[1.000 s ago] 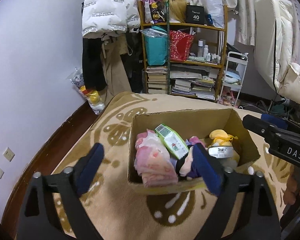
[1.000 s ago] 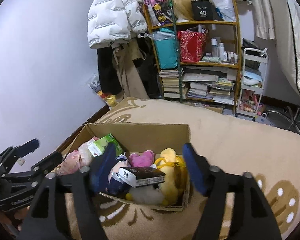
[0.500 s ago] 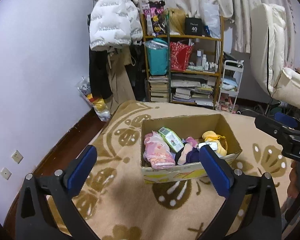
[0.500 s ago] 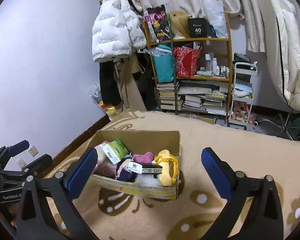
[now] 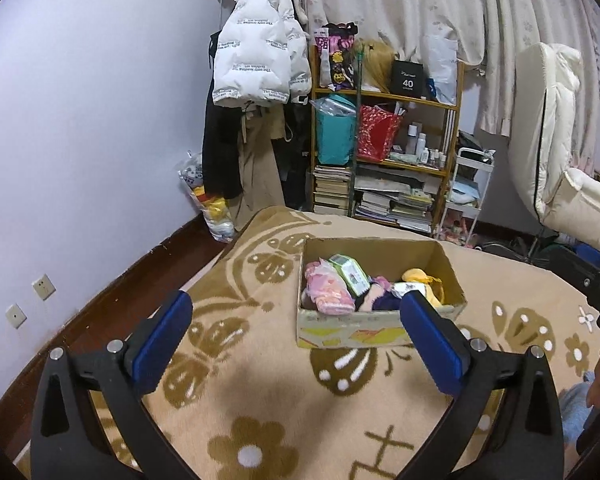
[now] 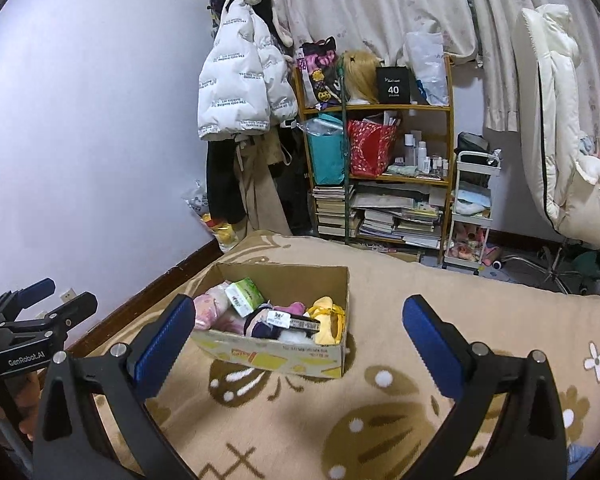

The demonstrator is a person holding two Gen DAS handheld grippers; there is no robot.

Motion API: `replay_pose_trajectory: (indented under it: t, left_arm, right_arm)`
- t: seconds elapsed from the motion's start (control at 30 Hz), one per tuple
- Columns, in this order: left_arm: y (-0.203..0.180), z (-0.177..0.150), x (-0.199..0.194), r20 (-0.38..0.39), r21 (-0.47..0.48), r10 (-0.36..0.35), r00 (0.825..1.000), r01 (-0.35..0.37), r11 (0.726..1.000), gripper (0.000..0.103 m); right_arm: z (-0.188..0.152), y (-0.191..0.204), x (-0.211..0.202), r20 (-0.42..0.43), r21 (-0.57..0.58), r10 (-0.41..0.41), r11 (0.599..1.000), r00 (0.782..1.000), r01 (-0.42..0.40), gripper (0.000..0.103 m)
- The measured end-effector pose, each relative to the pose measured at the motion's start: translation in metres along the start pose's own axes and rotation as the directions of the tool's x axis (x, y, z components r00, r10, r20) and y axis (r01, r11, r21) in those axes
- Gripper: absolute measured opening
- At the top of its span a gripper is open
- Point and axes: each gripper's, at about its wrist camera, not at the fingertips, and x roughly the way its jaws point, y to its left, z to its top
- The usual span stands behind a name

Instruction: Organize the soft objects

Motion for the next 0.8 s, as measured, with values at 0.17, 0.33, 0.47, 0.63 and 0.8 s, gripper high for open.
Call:
replay_pose_trajectory:
  t: [0.17,0.33,0.47,0.63,0.8]
  left_arm:
    - [0.002,-0.014,-0.018,0.047,0.010,0.004,0.999,-0.004,1.000,0.102]
    - [0.002,-0.029,-0.026,0.091,0.020,0.055,0.994,-0.058,0.998,0.102]
    - [0.004,-0.043,-0.027,0.103,0.034,0.065,0.993,-0.069,0.997,0.103]
    - [0.004,-0.053,-0.022,0.095,0.054,0.071,0.993,-0.077,0.996,0.102]
    - [0.005,-0.061,-0.016,0.088,0.065,0.054,0.995,-0.060,0.996,0.102]
  right_arm:
    - [-0.008,0.001,-0.020,0.029,0.001,-0.001,1.000,1.000,0.001,0.103]
    - [-0.016,0.002,-0.026,0.020,-0.010,0.011,1.000,1.000,-0.011,0.103]
    - [-0.025,0.001,-0.029,0.015,-0.006,0.011,1.000,1.000,-0.011,0.103]
    - [-0.031,0.000,-0.023,-0.012,-0.014,-0.036,0.999,0.999,0.035,0.103]
    - [-0.031,-0.001,-0.015,-0.034,-0.008,-0.025,1.000,0.999,0.025,0.103]
